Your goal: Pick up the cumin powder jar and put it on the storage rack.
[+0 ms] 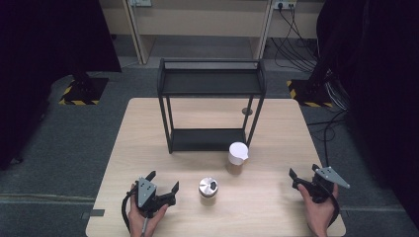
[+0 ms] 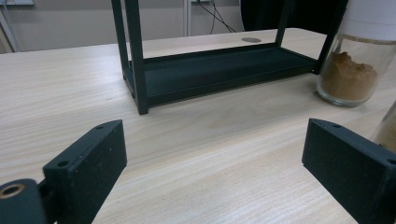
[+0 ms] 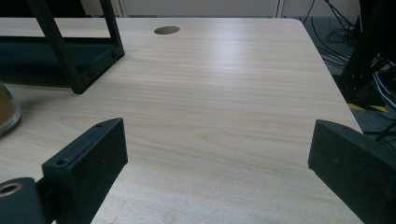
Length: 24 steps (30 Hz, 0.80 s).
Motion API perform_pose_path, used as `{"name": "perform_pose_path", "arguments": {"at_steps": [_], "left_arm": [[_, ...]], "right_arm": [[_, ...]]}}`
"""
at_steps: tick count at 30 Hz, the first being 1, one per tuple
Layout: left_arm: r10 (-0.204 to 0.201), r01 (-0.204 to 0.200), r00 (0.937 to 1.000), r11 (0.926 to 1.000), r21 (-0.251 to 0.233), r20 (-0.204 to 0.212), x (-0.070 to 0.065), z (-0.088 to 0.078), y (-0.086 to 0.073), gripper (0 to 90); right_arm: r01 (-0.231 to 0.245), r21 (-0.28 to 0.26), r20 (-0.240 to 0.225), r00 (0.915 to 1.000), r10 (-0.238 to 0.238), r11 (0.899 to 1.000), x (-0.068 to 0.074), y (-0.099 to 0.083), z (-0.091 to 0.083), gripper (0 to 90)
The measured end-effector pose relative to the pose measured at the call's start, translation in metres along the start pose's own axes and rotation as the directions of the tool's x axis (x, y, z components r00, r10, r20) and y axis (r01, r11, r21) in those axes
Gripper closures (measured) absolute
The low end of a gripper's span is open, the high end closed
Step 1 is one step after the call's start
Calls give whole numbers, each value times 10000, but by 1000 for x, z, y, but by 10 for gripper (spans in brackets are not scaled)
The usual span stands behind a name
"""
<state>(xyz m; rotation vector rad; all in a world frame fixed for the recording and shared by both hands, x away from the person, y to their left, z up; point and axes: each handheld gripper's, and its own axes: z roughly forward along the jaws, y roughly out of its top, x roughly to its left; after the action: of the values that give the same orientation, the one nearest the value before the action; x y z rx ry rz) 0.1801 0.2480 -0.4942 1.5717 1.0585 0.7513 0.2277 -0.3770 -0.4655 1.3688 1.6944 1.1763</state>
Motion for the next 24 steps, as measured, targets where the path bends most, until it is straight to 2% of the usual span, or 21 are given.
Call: {"name": "perform_pose_path", "arguments": {"at_steps": [4,7,9,12,15,17,22,24], "left_arm": [[-610,612,9967,9981,-14,536,9,1,-1,39],[-693,700,9952,9975,-85,696,12,2,-2,35],[-934,954,9909,9953,-160,966,17,5,-3,34],[-870,894,9917,9958,-206,951,16,5,1,33],[-791,856,9908,9947,-563,1101,13,2,7,25],[-784,883,9885,9935,-726,1295,9,-1,9,22],[-351,528,9842,9937,-986,1737,-6,0,16,14],[-223,426,9802,9941,-996,1968,-13,2,17,10]], "right_arm": [[103,-40,31,9999,-103,9999,1,-1,0,50],[139,-27,56,9999,-139,9999,2,-1,0,50],[129,-1,60,9999,-129,9999,2,0,0,50],[69,-2,49,10000,-69,10000,2,0,0,50],[79,-41,43,10000,-78,10000,1,-1,0,50],[91,-9,25,10000,-91,10000,1,0,0,50],[81,-57,6,10000,-81,10000,1,-1,0,50],[104,-53,0,9999,-104,9999,1,-1,0,50]]}}
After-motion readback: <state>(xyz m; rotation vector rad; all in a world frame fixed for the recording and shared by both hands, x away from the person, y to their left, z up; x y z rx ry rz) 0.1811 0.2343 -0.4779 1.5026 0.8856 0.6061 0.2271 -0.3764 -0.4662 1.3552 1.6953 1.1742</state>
